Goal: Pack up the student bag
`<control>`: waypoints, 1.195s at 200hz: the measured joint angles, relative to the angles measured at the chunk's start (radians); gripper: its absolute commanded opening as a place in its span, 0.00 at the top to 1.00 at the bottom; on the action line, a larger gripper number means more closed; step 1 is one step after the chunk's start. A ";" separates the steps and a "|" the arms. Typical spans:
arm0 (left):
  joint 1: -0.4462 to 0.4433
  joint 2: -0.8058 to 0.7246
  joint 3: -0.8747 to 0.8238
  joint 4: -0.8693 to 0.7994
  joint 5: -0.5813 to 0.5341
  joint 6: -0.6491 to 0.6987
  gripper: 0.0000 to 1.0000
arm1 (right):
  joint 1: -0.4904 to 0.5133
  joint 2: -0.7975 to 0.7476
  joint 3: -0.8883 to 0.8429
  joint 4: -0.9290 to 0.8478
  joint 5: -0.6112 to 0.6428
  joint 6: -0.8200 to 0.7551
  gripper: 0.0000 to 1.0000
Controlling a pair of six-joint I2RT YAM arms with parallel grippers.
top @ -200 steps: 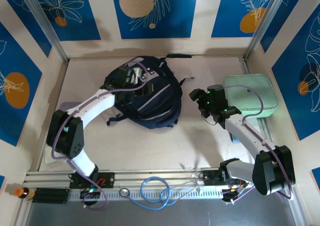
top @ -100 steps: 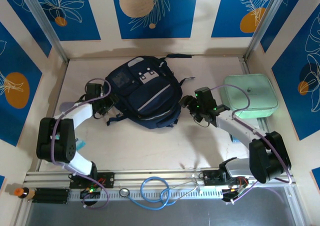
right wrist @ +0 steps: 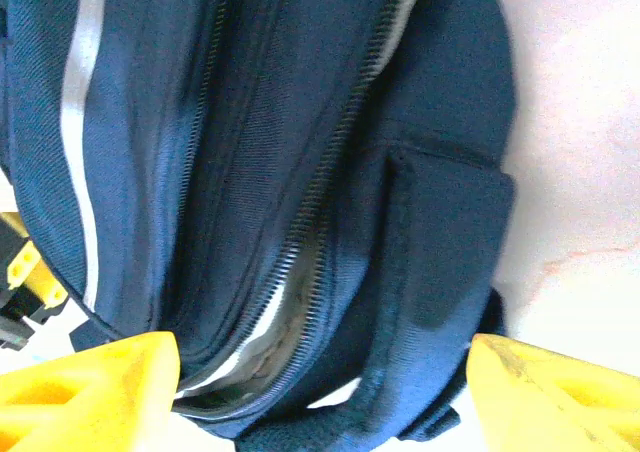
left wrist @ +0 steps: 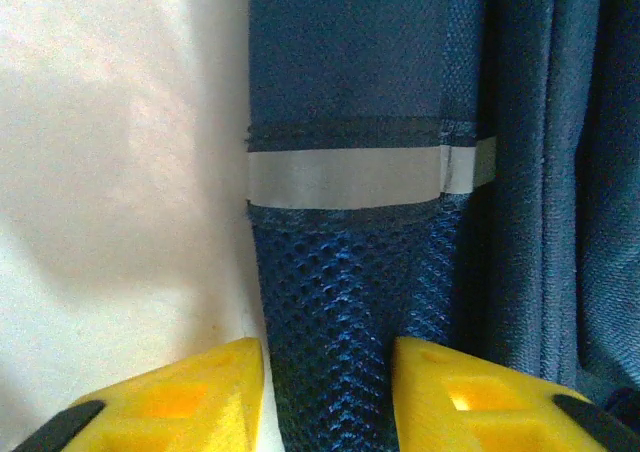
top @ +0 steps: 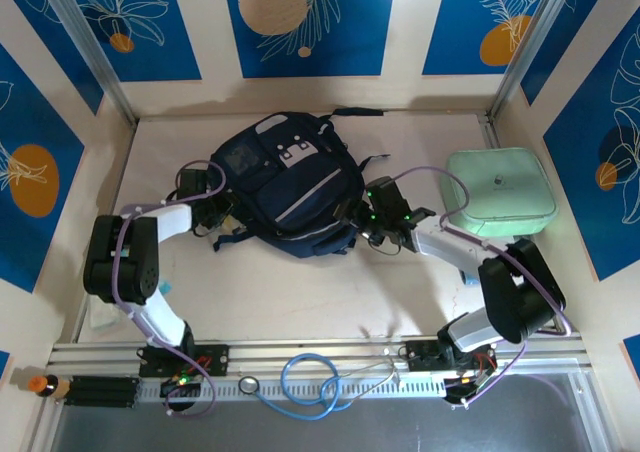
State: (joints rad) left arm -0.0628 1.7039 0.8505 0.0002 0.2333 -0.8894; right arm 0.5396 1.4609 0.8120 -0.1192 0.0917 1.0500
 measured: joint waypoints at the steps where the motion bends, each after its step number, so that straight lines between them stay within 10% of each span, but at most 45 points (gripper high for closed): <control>1: 0.000 0.000 0.000 0.000 0.000 0.000 0.65 | 0.000 0.001 0.000 0.000 -0.001 0.000 0.25; 59: 0.000 0.028 0.032 0.000 0.012 0.002 1.00 | 0.002 0.082 0.030 0.022 -0.053 0.002 0.36; 148: -0.043 -0.043 0.041 -0.039 0.020 0.008 1.00 | -0.116 0.188 0.123 -0.009 -0.119 -0.045 0.45; 239: -0.346 -0.162 0.040 -0.050 -0.087 -0.057 1.00 | -0.314 0.242 0.251 -0.084 -0.032 -0.300 0.41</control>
State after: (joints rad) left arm -0.4084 1.5421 0.8909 -0.0494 0.1459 -0.9463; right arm 0.2256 1.7031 1.0634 -0.2035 0.0593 0.7502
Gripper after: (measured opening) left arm 0.062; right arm 0.579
